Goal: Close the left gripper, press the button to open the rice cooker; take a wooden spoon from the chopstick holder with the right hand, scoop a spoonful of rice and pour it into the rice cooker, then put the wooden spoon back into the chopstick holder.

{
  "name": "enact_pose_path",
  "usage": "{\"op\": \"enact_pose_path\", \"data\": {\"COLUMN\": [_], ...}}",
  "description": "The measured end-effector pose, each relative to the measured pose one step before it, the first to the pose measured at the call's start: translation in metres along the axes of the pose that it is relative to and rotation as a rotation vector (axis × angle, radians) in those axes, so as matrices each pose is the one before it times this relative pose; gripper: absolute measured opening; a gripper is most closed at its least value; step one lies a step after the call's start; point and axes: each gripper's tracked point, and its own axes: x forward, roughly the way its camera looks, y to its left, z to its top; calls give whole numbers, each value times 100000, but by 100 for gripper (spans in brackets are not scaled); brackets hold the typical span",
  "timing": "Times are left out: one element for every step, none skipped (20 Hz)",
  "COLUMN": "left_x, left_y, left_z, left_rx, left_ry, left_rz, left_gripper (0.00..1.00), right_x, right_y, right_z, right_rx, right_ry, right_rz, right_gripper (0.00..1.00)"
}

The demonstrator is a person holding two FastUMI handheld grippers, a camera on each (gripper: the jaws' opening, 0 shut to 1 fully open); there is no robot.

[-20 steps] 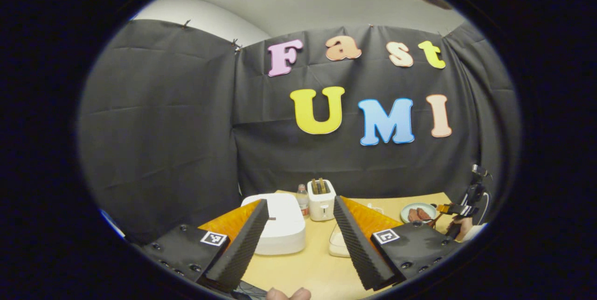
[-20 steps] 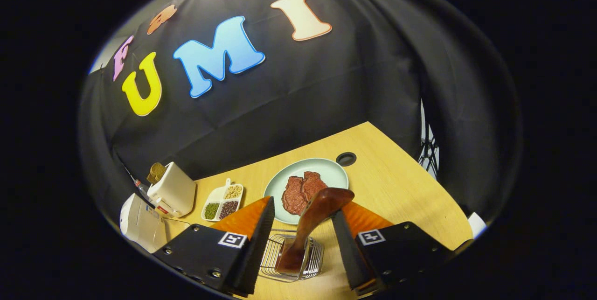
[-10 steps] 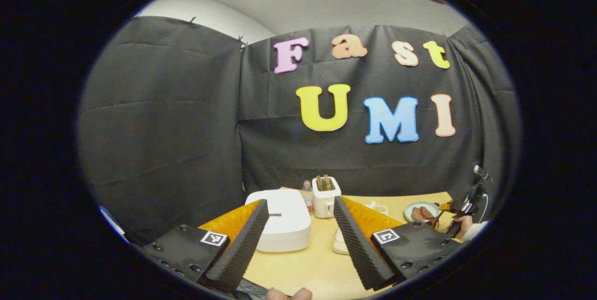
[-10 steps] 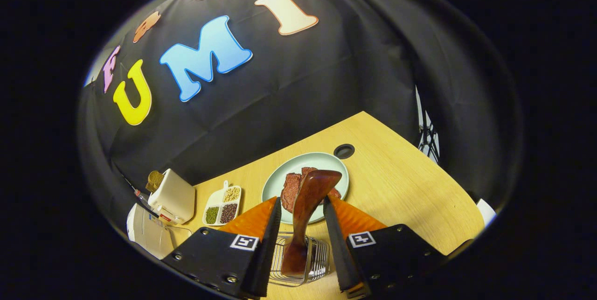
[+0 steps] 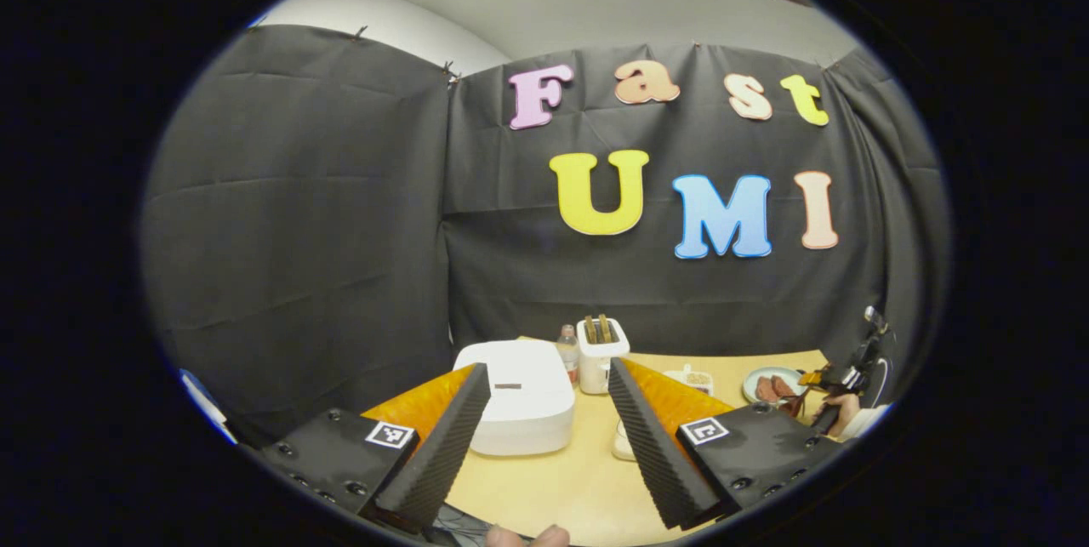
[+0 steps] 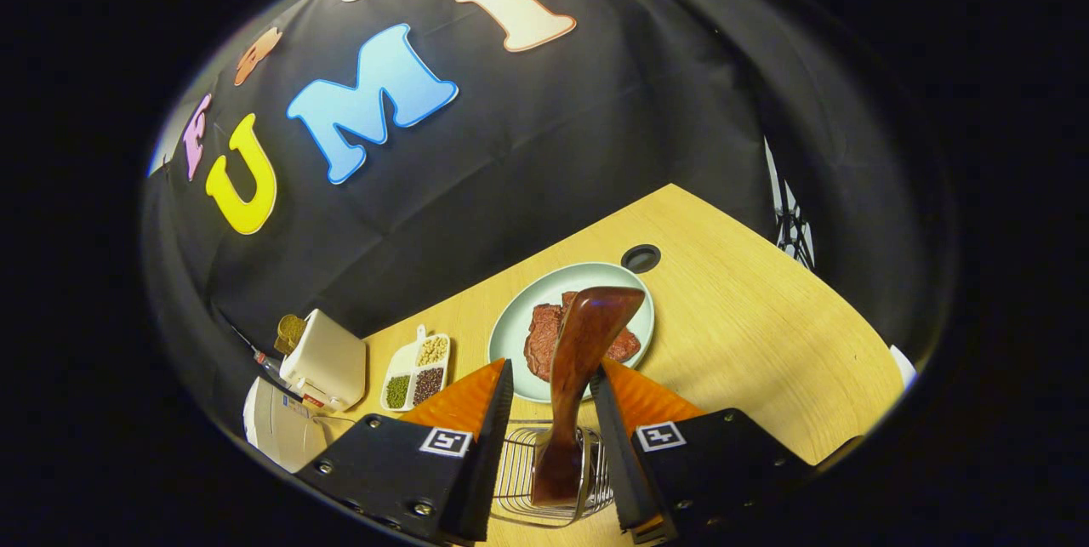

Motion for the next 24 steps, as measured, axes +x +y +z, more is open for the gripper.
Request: {"op": "enact_pose_path", "data": {"left_x": [71, -37, -37, 82, 186, 182, 476, 283, 266, 41, 108, 10, 202, 125, 310, 310, 193, -49, 168, 271, 513, 886, 1260, 1325], "left_y": [96, 87, 32, 66, 102, 147, 252, 281, 145, 241, 219, 135, 216, 177, 147, 190, 202, 157, 118, 144, 272, 199, 62, 112], "left_z": [31, -267, -25, -72, 4, -303, -193, -124, 178, 272, 131, 117, -2, -275, -269, -172, 82, 184, 261, -10, -175, -480, -236, -60], "left_rx": [377, 324, 227, 438, 689, 386, -430, -1712, -1603, -1297, -617, -74, 403, 395, 224, -425, -1340, -1575, -826, 289, 1188, 1443, 1143, 617], "left_ry": [71, 125, -61, -89, 232, 412, 733, 513, -153, -498, -398, -578, -325, 365, 733, 850, 215, -450, -264, -15, 66, 578, 801, 228], "left_rz": [252, 168, -35, -77, 63, 149, 180, 205, 156, 342, 151, -15, -45, -105, -83, 211, 223, 256, 165, 313, 201, 545, -27, 76], "left_gripper": [96, 97, 98, 98, 99, 99, 98, 98, 100, 99, 100, 100, 100, 99, 99, 99, 99, 99, 100, 100, 99, 99, 99, 93], "right_x": [68, 49, -29, -83, -6, -579, -246, -351, -220, -607, -382, -487, -381, -362, -250, -182, -48, -151, -473, -293, -201, -143, -200, -328], "right_y": [-615, 9, 4, 223, 26, -98, 454, 314, 71, 99, 372, 290, 321, 195, 155, 127, -86, 108, 501, 423, 162, 110, 210, 227], "right_z": [-297, -138, 59, -48, -28, 105, -60, -108, 136, 241, 394, 198, 349, 90, 415, 263, 226, 364, 419, 556, 160, 415, 237, 343], "right_rx": [1811, 1658, 588, -764, -1269, -1417, -656, -1482, -1962, -1334, -453, -390, -362, -779, -1315, -1949, -1697, -944, -519, -443, -778, -802, -422, -269], "right_ry": [1144, 832, -21, -250, -211, 137, -347, 356, -221, -954, -977, -731, -410, -9, -1016, -898, -620, -695, -856, -977, -487, -613, -132, 83], "right_rz": [-2595, 295, 363, 770, 85, 101, 1415, 436, -364, -56, 710, 503, 475, 72, -46, -313, -226, -88, 234, 395, -50, 272, 198, 506], "right_gripper": [56, 21, 21, 21, 21, 21, 17, 16, 16, 16, 13, 13, 13, 13, 13, 13, 13, 13, 13, 13, 13, 13, 13, 13]}}
